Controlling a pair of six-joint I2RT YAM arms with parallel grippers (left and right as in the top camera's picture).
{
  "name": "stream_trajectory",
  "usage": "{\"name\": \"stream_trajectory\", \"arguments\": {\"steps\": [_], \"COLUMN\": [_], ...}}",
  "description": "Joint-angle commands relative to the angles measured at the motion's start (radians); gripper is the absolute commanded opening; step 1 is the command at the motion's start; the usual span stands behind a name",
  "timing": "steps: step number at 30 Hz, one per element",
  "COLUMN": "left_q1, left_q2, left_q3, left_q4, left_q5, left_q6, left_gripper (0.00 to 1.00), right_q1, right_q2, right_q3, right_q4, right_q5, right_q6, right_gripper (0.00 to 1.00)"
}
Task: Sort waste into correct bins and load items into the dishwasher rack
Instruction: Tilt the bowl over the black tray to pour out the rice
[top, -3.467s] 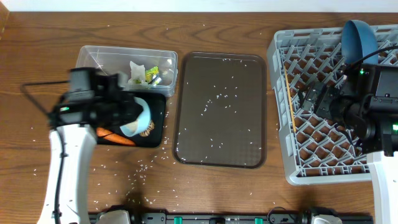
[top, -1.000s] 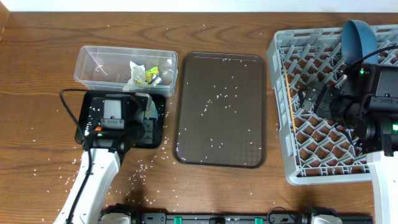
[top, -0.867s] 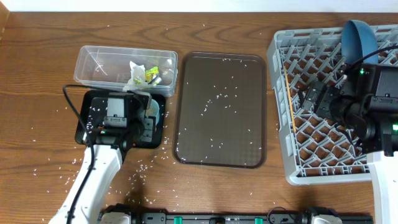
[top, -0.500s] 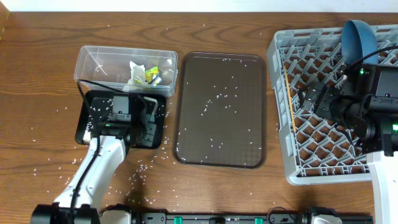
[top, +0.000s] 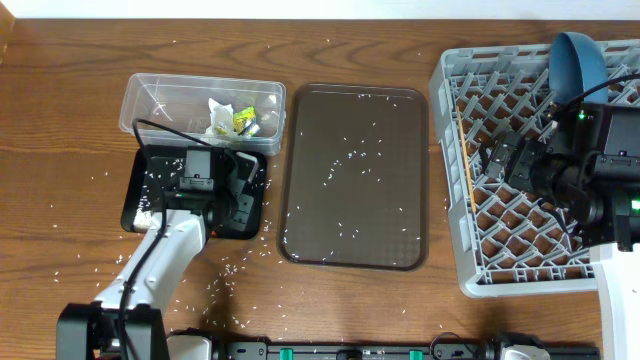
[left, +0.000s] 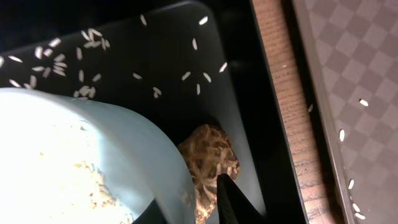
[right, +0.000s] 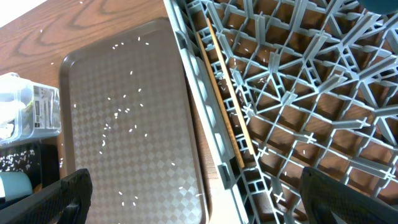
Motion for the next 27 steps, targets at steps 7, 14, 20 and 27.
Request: {"name": "stream_trajectory", "arguments": {"steps": [7,14,20,27], "left_q1": [-0.005,-0.005,0.019,0.211], "left_q2": [0.054,-0.028,-0.176,-0.240], "left_q3": [0.014,0.054,0.107,0.098], "left_q4": [0.011,-0.030,-0.119,-0.119], "left_q5": [-0.058,-0.056,0.100,0.570], "left_q6": [-0.029,-0.113,-0.265,-0.362], "left_gripper": [0.07,0.06,0.06,0.06], "right_q1": [-0.019,-0.019,-0.019,-0.019], "right_q2": [-0.011,-0.011,-0.011,-0.011], "right_q3": [0.005,0.005,0.005,0.005], "right_q4": [-0.004,-0.004,-0.009,-0.024], "right_q5": [-0.001,-0.001,-0.001,-0.001], "right_q6": [-0.009,-0.009,-0.009,-0.027], "right_gripper": [0.99,0.99,0.99,0.99]}}
